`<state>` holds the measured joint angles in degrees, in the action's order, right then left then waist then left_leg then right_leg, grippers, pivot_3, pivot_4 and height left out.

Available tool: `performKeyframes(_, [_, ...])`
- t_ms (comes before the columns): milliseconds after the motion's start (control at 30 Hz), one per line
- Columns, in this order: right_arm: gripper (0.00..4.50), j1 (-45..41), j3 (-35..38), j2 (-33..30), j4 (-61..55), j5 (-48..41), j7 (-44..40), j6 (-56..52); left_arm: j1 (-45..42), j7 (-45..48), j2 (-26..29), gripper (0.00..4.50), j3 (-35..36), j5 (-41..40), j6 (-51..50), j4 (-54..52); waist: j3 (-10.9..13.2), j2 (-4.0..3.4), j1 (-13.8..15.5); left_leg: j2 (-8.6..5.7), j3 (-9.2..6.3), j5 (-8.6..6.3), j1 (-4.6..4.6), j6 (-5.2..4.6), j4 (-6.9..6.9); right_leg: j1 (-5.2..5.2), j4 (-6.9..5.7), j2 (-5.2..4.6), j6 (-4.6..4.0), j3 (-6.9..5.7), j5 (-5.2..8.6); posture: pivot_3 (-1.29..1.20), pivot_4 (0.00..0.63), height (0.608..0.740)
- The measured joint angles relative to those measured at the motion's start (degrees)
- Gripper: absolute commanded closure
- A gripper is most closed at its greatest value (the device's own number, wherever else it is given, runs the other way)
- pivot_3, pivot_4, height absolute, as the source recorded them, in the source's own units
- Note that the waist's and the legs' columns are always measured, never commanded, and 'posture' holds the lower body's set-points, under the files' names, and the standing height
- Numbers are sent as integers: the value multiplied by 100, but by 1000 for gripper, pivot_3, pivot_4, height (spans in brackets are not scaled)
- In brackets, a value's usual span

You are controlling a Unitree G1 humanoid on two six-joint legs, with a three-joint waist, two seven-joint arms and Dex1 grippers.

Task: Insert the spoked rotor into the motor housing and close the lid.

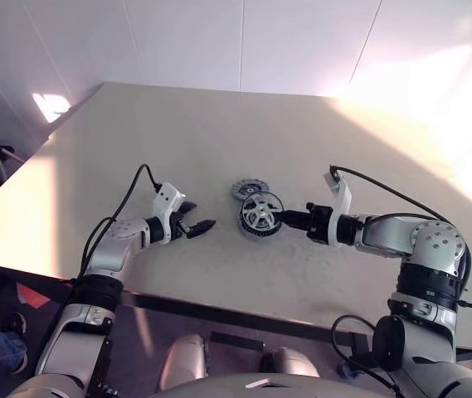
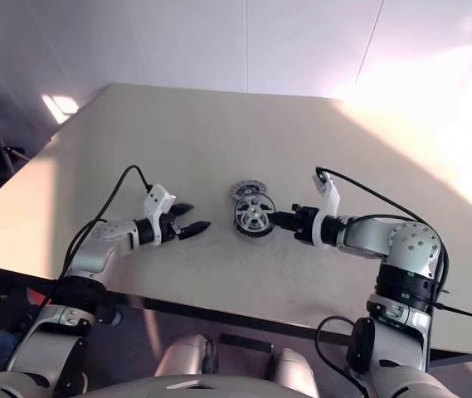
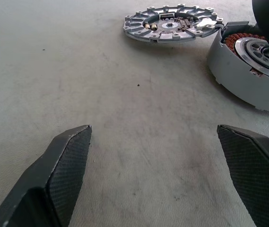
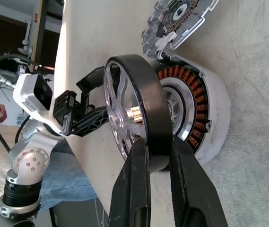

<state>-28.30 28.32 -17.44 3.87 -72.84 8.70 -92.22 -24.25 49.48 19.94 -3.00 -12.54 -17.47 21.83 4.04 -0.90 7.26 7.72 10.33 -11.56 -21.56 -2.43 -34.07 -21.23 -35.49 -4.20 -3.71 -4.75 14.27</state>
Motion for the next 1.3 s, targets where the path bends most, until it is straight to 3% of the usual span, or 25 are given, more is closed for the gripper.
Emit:
performKeyframes(367, [4256, 8, 16, 91, 48, -268, 489, 0, 3, 10, 9, 0, 0, 6, -2, -7, 0, 0, -1, 0, 0, 0, 0, 1, 2, 0, 0, 0, 1, 0, 0, 0, 0, 740])
performKeyframes(800, [34, 2, 14, 130, -134, -359, 498, 209, 3, 28, 24, 0, -2, 21, -8, -8, 0, 1, -2, -1, 0, 1, 7, 4, 3, 7, 2, 0, 13, 1, 6, 0, 0, 740])
performKeyframes(1067, [34, 211, -664, -586, -690, 612, -199, 952, -1, 38, 26, 0, -2, 26, -7, -7, 0, 1, 6, -3, -1, 2, 5, 5, 8, 5, 5, 0, 11, 1, 4, 0, 0, 740])
performKeyframes(1200, [34, 341, -1412, -936, -1168, 1428, -1151, 1877, -38, 42, 26, 0, -9, 38, -7, 30, 0, 0, 5, -2, -1, 1, 3, 4, 8, 4, 5, 0, 36, 1, 19, 0, 0, 740])
performKeyframes(1300, [34, 453, -2362, -1454, -1656, 2421, -2122, 3047, -89, 49, 18, 0, -50, 51, -6, 65, 1, 2, 14, -3, -2, 0, 1, 2, 7, 6, 10, 0, 41, 0, 21, 0, 0, 740])
